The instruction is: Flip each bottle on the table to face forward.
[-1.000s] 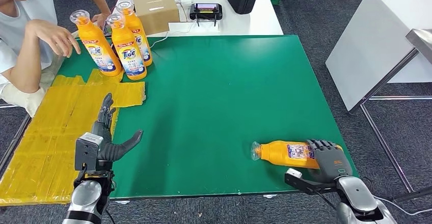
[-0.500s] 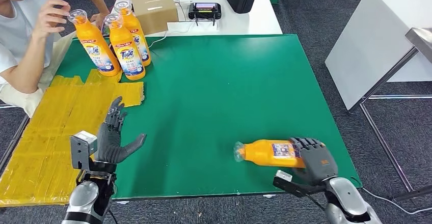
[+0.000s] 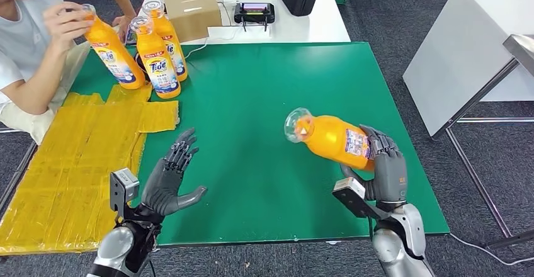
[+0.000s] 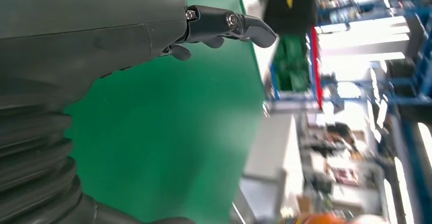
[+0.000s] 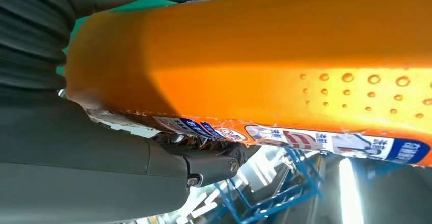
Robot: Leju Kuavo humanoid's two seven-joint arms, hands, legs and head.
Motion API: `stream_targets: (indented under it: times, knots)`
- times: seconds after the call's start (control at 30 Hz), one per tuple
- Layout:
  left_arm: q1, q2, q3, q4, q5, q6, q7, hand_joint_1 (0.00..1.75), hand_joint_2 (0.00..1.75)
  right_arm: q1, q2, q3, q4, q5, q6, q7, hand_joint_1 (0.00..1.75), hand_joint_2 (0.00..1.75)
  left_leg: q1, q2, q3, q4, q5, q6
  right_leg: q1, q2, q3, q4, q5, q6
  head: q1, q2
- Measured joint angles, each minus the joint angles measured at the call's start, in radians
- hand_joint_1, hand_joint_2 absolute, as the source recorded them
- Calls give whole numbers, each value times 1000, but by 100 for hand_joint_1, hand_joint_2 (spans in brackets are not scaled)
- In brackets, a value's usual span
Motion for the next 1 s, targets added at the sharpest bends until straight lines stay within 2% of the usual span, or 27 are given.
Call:
stream_targets:
  times: [0.1,0.27,0.47,0.67,1.0]
  knots:
    - [-26,0,-45,-1,25,3,-3,0,175,-22,45,0,-17,-120,19,-39,175,175,0,0,0,0,0,0,0,0,0,0,0,0,0,0]
    - [-68,0,-111,-2,44,24,-6,0,175,-60,110,31,-10,-239,137,-63,175,175,0,0,0,0,1,0,0,0,0,0,0,0,0,0]
    - [-109,0,-136,-12,62,72,-20,0,175,-108,190,166,103,-306,291,-86,175,175,1,0,0,0,1,0,2,0,0,1,0,0,0,0]
    - [-132,-1,-157,-19,27,123,-42,0,175,-166,260,330,225,-285,302,-93,175,175,2,0,0,0,1,0,2,0,-1,1,0,-1,0,0]
    - [-139,-1,-172,-25,13,145,-53,0,175,-225,294,458,326,-291,319,-79,175,175,1,0,-1,0,1,0,1,0,-1,0,0,0,0,0]
